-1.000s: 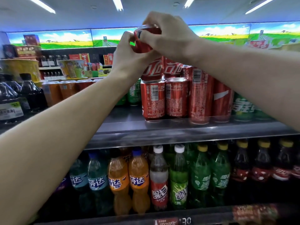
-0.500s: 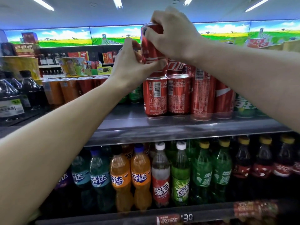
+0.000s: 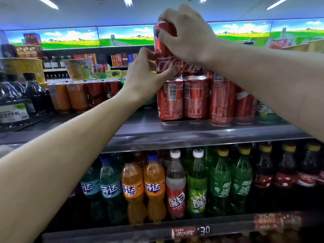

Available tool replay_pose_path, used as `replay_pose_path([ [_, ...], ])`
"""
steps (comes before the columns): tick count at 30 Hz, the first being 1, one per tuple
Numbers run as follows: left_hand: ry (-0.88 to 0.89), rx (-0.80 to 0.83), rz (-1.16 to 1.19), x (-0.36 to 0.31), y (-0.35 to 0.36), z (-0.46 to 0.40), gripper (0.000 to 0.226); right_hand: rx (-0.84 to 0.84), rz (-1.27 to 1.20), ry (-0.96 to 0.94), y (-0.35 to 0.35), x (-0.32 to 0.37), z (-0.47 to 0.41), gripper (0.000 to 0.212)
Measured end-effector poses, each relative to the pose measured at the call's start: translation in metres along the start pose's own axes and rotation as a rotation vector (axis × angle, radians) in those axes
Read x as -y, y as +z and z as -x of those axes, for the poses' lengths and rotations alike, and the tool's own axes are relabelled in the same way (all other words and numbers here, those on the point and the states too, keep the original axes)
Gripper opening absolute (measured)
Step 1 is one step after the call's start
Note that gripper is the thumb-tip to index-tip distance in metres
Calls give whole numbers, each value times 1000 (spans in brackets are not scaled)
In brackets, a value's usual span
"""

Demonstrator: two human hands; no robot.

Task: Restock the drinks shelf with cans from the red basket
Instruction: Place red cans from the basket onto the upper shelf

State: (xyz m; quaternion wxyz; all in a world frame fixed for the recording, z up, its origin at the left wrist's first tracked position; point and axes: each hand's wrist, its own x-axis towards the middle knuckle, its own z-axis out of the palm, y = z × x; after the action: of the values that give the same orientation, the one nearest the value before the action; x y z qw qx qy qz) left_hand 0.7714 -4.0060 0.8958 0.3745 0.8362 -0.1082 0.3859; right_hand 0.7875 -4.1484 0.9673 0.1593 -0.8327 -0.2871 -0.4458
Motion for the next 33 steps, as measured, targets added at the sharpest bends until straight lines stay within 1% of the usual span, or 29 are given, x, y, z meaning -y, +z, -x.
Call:
replay_pose_path([
  [7,3,25,-4,-3,-2,3,56,21,21,9,1,1,4,56],
  [10,4,22,-2,-4,-5,7,64,3,3,18,-1,3,6,54],
  [12,8,23,-12,-4,-7,11,71,-62,-21,18,-3,5,9,51],
  [15,11,28,-29,-5,-13,19,74,-221,-100,44,-8,9,16,43],
  [18,41,-57,-56,-5,-21,34,68,-376,-282,83,-9,20,36,30],
  [20,78,-117,-59,-4,-25,51,58,-412,-383,51,-5,34,57,27],
  [23,151,-148,-58,2,-24,84,48,-395,-415,-43,9,52,95,26],
  [25,185,-157,-49,12,-21,111,42,-353,-456,-66,22,59,124,24],
  [29,123,-143,-78,39,-10,174,31,-229,-595,-4,51,70,187,20],
  [33,13,-59,-117,72,11,250,17,-39,-738,146,88,81,258,23],
])
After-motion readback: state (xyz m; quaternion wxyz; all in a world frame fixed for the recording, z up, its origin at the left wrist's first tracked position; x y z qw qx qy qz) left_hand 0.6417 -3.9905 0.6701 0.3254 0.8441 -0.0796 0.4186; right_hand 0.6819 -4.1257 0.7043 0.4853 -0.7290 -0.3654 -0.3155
